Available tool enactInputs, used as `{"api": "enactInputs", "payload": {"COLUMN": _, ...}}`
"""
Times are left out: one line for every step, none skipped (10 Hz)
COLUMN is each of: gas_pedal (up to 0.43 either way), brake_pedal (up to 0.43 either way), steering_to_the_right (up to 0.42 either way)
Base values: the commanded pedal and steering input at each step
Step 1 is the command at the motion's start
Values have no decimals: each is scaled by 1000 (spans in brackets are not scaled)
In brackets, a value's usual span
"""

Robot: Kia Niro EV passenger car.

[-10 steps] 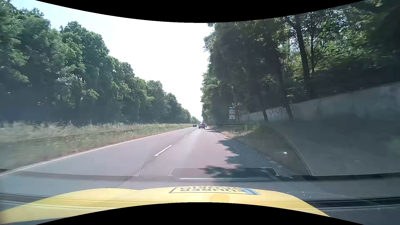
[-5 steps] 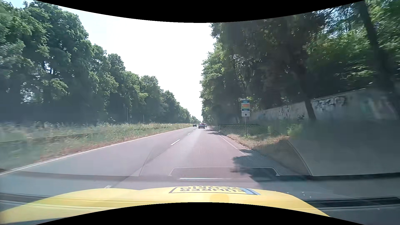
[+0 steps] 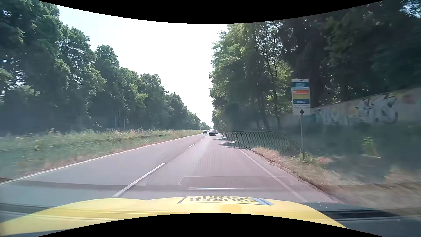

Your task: Follow the waypoints while adhering to traffic rules and regulations

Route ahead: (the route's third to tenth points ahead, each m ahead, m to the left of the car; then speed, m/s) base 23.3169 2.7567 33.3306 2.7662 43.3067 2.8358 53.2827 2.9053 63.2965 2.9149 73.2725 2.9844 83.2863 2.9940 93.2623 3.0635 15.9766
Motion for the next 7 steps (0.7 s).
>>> {"api": "enactInputs", "payload": {"gas_pedal": 98, "brake_pedal": 0, "steering_to_the_right": -2}}
{"api": "enactInputs", "payload": {"gas_pedal": 98, "brake_pedal": 0, "steering_to_the_right": -2}}
{"api": "enactInputs", "payload": {"gas_pedal": 98, "brake_pedal": 0, "steering_to_the_right": -2}}
{"api": "enactInputs", "payload": {"gas_pedal": 98, "brake_pedal": 0, "steering_to_the_right": -2}}
{"api": "enactInputs", "payload": {"gas_pedal": 98, "brake_pedal": 0, "steering_to_the_right": -2}}
{"api": "enactInputs", "payload": {"gas_pedal": 98, "brake_pedal": 0, "steering_to_the_right": -2}}
{"api": "enactInputs", "payload": {"gas_pedal": 98, "brake_pedal": 0, "steering_to_the_right": -2}}
